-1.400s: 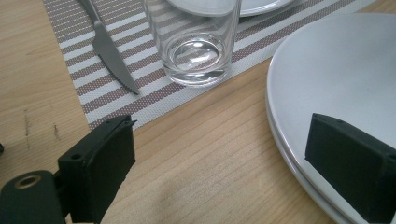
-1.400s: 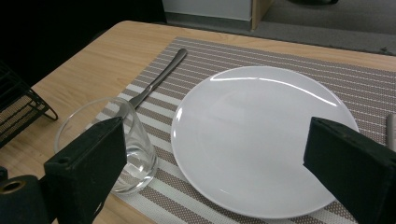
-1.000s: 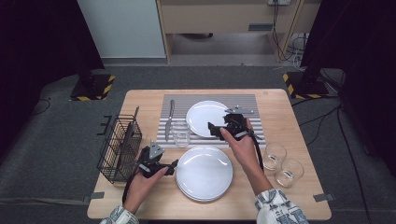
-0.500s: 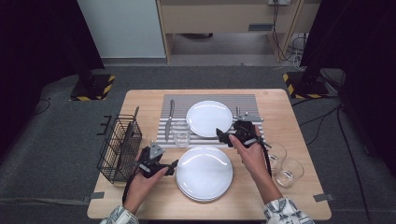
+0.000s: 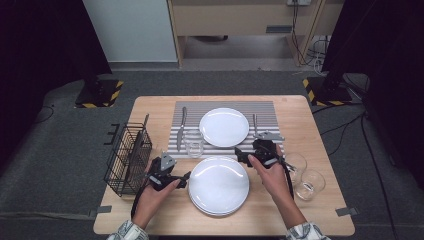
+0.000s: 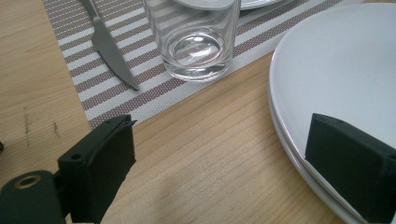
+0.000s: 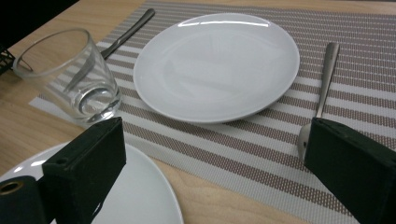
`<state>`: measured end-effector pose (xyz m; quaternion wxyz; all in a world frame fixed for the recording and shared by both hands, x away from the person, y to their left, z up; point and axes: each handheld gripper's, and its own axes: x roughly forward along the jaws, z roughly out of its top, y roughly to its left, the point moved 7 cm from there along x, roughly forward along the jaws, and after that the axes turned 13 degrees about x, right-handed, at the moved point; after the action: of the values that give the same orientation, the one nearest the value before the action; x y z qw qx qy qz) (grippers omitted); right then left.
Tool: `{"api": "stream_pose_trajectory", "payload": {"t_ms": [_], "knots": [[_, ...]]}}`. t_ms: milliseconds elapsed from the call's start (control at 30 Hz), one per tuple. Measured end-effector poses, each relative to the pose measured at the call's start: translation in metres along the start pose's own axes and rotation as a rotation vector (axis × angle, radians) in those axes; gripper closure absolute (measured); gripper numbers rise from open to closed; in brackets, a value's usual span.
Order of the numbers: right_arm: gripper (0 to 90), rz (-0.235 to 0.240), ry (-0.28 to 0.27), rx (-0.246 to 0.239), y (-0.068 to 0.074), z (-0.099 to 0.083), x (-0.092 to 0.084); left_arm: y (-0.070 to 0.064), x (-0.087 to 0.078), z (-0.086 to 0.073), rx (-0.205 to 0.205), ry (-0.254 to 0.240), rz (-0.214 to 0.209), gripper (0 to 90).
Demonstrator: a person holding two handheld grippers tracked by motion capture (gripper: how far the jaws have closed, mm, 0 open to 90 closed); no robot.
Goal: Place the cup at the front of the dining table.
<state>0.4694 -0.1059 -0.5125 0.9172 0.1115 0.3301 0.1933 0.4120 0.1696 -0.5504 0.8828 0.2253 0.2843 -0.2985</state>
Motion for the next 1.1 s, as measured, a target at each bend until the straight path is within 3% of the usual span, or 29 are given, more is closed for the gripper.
{"api": "stream_pose_trajectory", "payload": {"t_ms": [600, 1100], "knots": [[5.6, 0.002, 0.036, -0.013, -0.009, -0.034, -0.008, -0.001, -0.001, 0.000, -0.003, -0.001, -0.002, 7.2], [5.4, 0.013, 0.067, -0.027, -0.004, -0.060, -0.015, -0.005, -0.003, 0.002, -0.001, -0.011, -0.009, 7.2]]}}
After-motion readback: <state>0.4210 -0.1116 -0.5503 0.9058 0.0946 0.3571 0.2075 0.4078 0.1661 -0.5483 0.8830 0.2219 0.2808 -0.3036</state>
